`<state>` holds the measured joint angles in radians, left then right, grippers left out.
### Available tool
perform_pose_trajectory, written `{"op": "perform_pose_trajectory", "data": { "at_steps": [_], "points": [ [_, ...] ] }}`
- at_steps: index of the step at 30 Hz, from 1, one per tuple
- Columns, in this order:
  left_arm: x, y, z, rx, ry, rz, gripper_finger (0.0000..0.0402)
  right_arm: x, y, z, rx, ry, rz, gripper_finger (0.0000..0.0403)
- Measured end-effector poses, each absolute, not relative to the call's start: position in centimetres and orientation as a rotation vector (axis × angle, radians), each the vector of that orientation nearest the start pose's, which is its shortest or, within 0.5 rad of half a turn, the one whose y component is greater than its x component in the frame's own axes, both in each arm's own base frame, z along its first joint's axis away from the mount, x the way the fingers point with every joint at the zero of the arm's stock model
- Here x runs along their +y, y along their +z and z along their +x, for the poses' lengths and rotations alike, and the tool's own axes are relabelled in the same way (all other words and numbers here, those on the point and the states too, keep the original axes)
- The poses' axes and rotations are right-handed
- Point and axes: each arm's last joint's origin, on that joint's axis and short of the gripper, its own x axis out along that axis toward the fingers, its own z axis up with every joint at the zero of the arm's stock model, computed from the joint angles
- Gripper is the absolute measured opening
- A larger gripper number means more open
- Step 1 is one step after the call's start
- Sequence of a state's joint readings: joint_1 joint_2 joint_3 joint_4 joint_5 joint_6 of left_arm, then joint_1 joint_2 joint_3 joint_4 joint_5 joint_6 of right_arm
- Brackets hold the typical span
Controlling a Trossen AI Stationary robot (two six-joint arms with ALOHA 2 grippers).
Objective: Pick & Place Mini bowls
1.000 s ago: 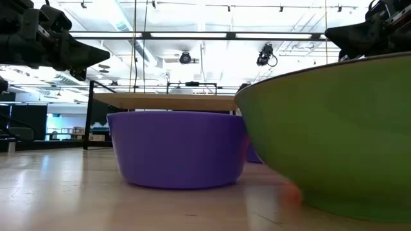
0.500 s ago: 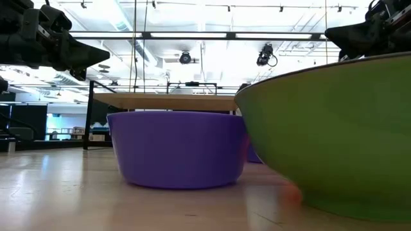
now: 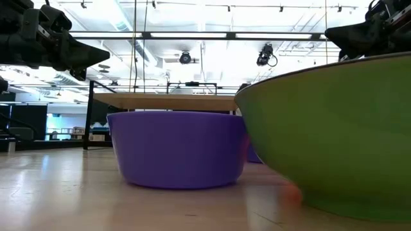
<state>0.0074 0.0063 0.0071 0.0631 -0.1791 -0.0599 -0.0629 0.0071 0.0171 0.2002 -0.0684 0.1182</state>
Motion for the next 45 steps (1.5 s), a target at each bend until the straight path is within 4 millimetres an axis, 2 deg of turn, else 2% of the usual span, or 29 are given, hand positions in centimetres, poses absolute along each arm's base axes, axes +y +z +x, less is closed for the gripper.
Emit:
{"op": "perform_pose_trajectory", "data": {
  "at_steps": [8, 13, 19, 23, 27, 30, 38, 41, 45],
  "points": [
    [0.6, 17.3, 9.7, -0.09, 0.183, -0.098, 0.0007, -0.4, 18.8, 9.5, -0.21, 0.018, 0.104, 0.0018],
    [0.5, 18.8, 9.5, -0.242, 0.158, -0.13, 0.0007, -0.4, 18.8, 9.5, -0.209, 0.018, 0.104, 0.0018],
    [0.1, 21.0, 9.0, -0.475, -0.01, -0.111, 0.0007, -0.4, 18.8, 9.5, -0.209, 0.018, 0.104, 0.0018],
    [0.1, 21.3, 9.8, -0.487, 0.002, -0.039, 0.0007, -0.4, 18.8, 9.5, -0.209, 0.018, 0.104, 0.0018],
    [0.2, 21.1, 11.4, -0.39, 0.067, 0.024, 0.0007, -0.4, 18.8, 9.5, -0.21, 0.018, 0.104, 0.0018],
    [0.3, 22.0, 13.1, -0.315, 0.076, 0.062, 0.0007, -0.4, 18.8, 9.5, -0.21, 0.018, 0.104, 0.0018],
    [0.3, 22.7, 19.7, 0.053, 0.089, 0.074, 0.001, -0.4, 18.8, 9.5, -0.21, 0.018, 0.104, 0.0018],
    [0.1, 22.8, 22.1, 0.193, 0.073, 0.081, 0.0029, -0.4, 18.8, 9.5, -0.209, 0.018, 0.104, 0.0018],
    [-0.5, 23.4, 24.9, 0.339, 0.044, 0.09, 0.0075, -0.4, 18.8, 9.5, -0.21, 0.017, 0.104, 0.0018]
  ]
}}
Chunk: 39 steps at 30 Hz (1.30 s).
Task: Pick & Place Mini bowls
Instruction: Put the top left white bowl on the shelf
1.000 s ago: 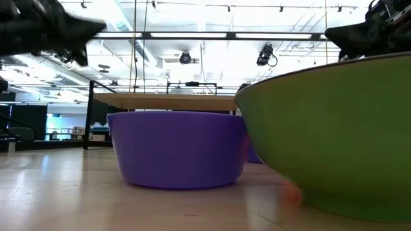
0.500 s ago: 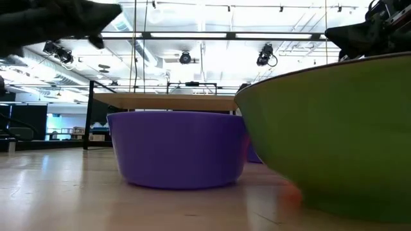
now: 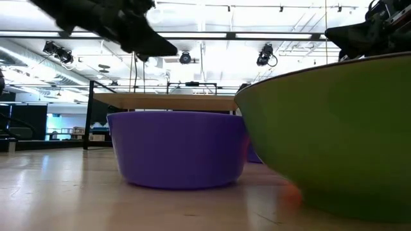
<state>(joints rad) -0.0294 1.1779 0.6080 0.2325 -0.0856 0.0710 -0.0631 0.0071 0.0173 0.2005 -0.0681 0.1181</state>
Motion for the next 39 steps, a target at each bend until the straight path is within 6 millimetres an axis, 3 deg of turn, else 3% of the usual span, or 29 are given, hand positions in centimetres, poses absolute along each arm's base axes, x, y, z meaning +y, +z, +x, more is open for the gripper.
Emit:
{"op": "perform_pose_trajectory", "data": {
  "at_steps": [9, 15, 21, 29, 39],
  "points": [
    [-3.9, 22.8, 29.3, 0.643, -0.179, 0.131, 0.017, -0.4, 18.8, 9.5, -0.209, 0.018, 0.104, 0.0018],
    [-7.3, 20.4, 30.8, 0.724, -0.338, 0.306, 0.0181, -0.4, 18.8, 9.5, -0.21, 0.018, 0.104, 0.0018],
    [-8.2, 17.8, 31.7, 0.793, -0.311, 0.353, 0.0181, -0.4, 18.8, 9.5, -0.21, 0.018, 0.104, 0.0018],
    [-8.3, 15.8, 32.3, 0.846, -0.299, 0.367, 0.0141, -0.4, 18.8, 9.5, -0.21, 0.018, 0.104, 0.0018],
    [-8.2, 15.8, 32.5, 0.826, -0.257, 0.383, 0.0045, -0.4, 18.8, 9.5, -0.21, 0.017, 0.104, 0.0018]
  ]
}}
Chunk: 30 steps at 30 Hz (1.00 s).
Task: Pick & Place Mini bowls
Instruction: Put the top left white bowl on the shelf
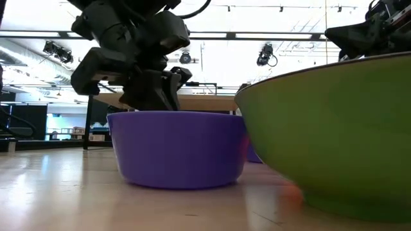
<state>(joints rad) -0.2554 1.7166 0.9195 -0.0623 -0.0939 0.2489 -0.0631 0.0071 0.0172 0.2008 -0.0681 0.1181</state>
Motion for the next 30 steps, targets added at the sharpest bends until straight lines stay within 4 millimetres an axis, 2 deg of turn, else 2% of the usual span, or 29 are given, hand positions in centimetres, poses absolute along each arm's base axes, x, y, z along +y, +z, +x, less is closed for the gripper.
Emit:
{"op": "perform_pose_trajectory", "data": {
  "at_steps": [4, 10, 14, 19, 21, 24, 27, 30],
  "points": [
    [-8.2, 16.1, 32.6, 0.808, -0.237, 0.394, 0.0014, -0.4, 18.8, 9.5, -0.21, 0.018, 0.104, 0.0018],
    [-8.5, 17.1, 33.0, 0.812, -0.164, 0.43, 0.0012, -0.4, 18.8, 9.5, -0.21, 0.018, 0.104, 0.0018],
    [-8.5, 20.6, 34.1, 0.806, -0.108, 0.456, 0.001, -0.4, 18.8, 9.5, -0.21, 0.018, 0.104, 0.0018],
    [-7.1, 25.2, 35.1, 0.892, 0.039, 0.518, 0.001, -0.4, 18.8, 9.5, -0.209, 0.018, 0.104, 0.0018],
    [-5.8, 27.4, 35.5, 0.901, 0.128, 0.536, 0.001, -0.4, 18.8, 9.5, -0.21, 0.018, 0.104, 0.0018],
    [-2.8, 29.9, 36.0, 0.906, 0.22, 0.551, 0.001, -0.4, 18.8, 9.5, -0.209, 0.018, 0.104, 0.0018],
    [1.2, 31.8, 36.6, 0.878, 0.279, 0.544, 0.001, -0.4, 18.8, 9.5, -0.21, 0.018, 0.104, 0.0018],
    [5.8, 32.8, 36.5, 0.863, 0.316, 0.517, 0.001, -0.4, 18.8, 9.5, -0.21, 0.018, 0.104, 0.0018]
  ]
}}
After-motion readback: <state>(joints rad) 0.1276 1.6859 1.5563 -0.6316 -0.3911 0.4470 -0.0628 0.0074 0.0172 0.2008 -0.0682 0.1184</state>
